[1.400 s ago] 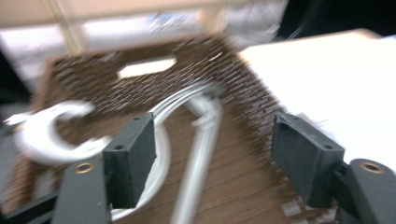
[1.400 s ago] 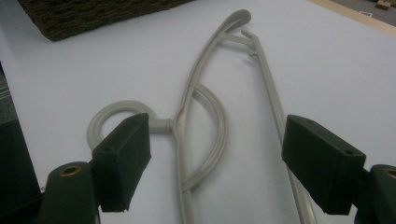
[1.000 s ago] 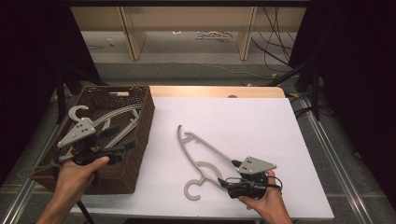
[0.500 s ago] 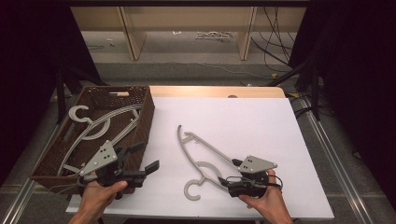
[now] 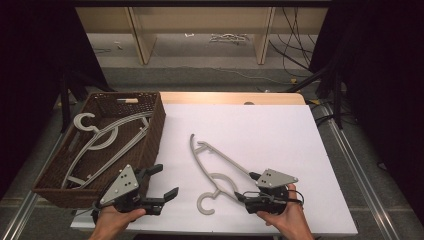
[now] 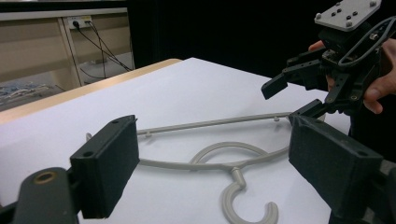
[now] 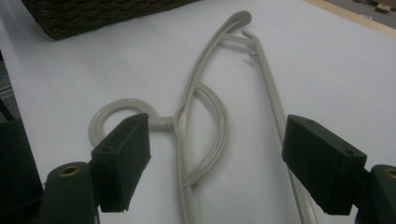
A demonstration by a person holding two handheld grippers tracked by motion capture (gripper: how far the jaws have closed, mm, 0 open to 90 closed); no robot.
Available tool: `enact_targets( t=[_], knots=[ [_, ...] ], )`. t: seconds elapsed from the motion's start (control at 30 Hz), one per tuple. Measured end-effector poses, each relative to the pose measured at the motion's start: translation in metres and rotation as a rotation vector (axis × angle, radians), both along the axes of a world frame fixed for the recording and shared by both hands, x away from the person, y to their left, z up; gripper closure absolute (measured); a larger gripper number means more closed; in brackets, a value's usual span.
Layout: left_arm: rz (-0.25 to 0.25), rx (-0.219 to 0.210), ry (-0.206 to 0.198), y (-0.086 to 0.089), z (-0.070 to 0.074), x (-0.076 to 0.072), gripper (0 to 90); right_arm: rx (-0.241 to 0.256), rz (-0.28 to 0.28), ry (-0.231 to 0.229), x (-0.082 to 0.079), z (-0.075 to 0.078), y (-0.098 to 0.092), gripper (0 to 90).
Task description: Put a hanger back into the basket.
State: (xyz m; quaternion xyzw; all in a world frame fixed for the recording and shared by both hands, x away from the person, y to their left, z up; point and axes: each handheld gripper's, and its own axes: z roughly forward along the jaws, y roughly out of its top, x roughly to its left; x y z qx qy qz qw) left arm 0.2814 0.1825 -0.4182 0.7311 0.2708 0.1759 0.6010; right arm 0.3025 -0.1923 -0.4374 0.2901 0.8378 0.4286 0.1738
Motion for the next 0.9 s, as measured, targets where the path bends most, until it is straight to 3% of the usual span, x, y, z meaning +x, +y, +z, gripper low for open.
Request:
enact_targets(
  t=[0.13,0.3,0.47,0.63,0.73,0.83,0.9],
  knots=[
    [0.015,0.056,-0.001,0.0,-0.01,0.001,16.0,-0.004,0.019,0.006,-0.001,-0.001,0.002,23.6],
    [0.048,0.041,0.005,0.005,-0.011,-0.001,16.1,-0.04,0.049,0.038,0.0,-0.006,0.007,24.1],
    [0.035,0.029,0.005,0.006,-0.012,-0.001,16.0,-0.105,0.082,0.096,0.005,-0.015,0.012,24.9],
    [0.029,0.057,0.008,0.004,-0.014,-0.001,16.0,-0.179,0.105,0.132,0.009,-0.023,0.02,26.9],
    [0.027,0.061,0.009,0.003,-0.015,-0.001,16.1,-0.239,0.12,0.182,0.012,-0.026,0.025,35.4],
    [0.021,0.058,0.007,0.002,-0.015,-0.001,16.2,-0.278,0.112,0.219,0.013,-0.029,0.029,38.1],
    [0.017,0.058,0.011,0.002,-0.015,-0.001,16.2,-0.301,0.108,0.229,0.014,-0.03,0.03,42.8]
  ],
)
